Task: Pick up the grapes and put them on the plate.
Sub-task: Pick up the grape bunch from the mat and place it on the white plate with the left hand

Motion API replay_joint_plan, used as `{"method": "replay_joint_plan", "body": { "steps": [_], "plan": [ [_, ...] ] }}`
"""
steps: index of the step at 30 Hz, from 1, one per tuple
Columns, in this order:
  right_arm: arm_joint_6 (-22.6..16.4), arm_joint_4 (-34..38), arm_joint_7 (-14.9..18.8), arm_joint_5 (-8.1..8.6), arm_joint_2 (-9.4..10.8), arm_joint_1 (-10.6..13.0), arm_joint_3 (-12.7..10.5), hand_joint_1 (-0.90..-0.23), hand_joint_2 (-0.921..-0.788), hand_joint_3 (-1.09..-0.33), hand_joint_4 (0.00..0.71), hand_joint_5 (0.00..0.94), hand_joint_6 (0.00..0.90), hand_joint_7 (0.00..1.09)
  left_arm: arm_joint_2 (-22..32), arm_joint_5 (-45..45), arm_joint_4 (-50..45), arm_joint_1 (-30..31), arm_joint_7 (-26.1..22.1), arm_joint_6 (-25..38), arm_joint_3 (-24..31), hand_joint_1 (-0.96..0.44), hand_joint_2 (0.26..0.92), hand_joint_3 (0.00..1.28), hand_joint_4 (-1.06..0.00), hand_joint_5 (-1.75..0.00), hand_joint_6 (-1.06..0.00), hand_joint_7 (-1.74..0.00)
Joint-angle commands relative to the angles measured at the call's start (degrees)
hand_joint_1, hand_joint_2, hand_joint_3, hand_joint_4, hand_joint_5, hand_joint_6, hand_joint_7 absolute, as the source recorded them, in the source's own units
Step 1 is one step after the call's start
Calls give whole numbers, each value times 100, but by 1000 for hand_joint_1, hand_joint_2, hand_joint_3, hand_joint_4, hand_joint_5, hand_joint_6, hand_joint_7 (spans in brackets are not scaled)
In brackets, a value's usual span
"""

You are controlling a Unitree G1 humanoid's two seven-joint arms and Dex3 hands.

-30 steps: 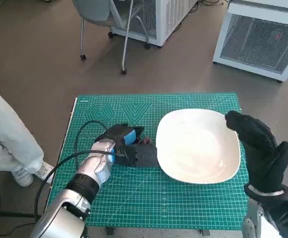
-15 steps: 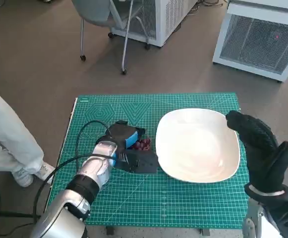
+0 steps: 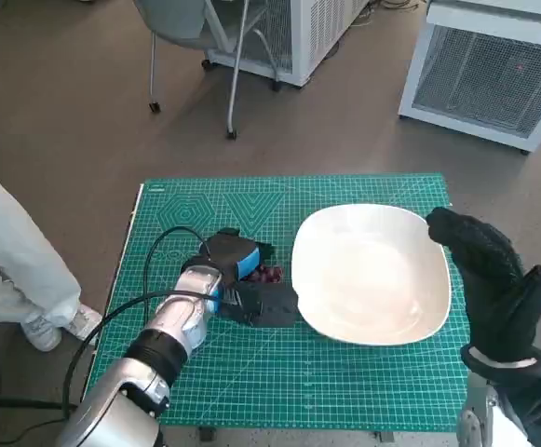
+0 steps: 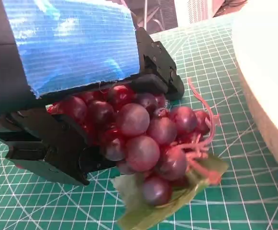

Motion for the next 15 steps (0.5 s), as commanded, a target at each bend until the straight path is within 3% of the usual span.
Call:
{"method": "replay_joint_plan", "body": {
  "steps": [1, 2, 5, 6, 8, 15],
  "plan": [
    [49, 67, 0, -7, -33, 73, -10, -511, -921, -541, 478, 2, 148, 632, 62, -41, 41, 156, -22, 6, 21, 348, 910, 402, -335, -1615, -810, -78],
    [44, 70, 4, -5, -35, 72, -11, -511, -921, -541, 478, 2, 148, 632, 61, -46, 42, 154, -9, 6, 22, 317, 914, 384, -345, -1596, -780, -201],
    [25, 85, 10, -3, -40, 67, -15, -511, -921, -540, 479, 2, 149, 630, 59, -58, 50, 149, 31, 2, 25, 140, 919, 334, -371, -1519, -567, -898],
    [20, 93, 10, -3, -41, 63, -15, -511, -921, -540, 479, 2, 150, 630, 60, -61, 55, 145, 46, -1, 28, 99, 919, 326, -375, -1504, -515, -1059],
    [12, 109, 8, -4, -40, 54, -16, -511, -921, -540, 479, 2, 150, 629, 62, -65, 69, 134, 73, -7, 32, 51, 920, 306, -386, -1523, -478, -1176],
    [-10, 127, -4, -13, -32, 46, -17, -514, -921, -539, 479, 2, 152, 626, 143, -111, -36, 132, 101, -11, 91, 8, 921, 265, -423, -1596, -494, -1141]
  ]
}}
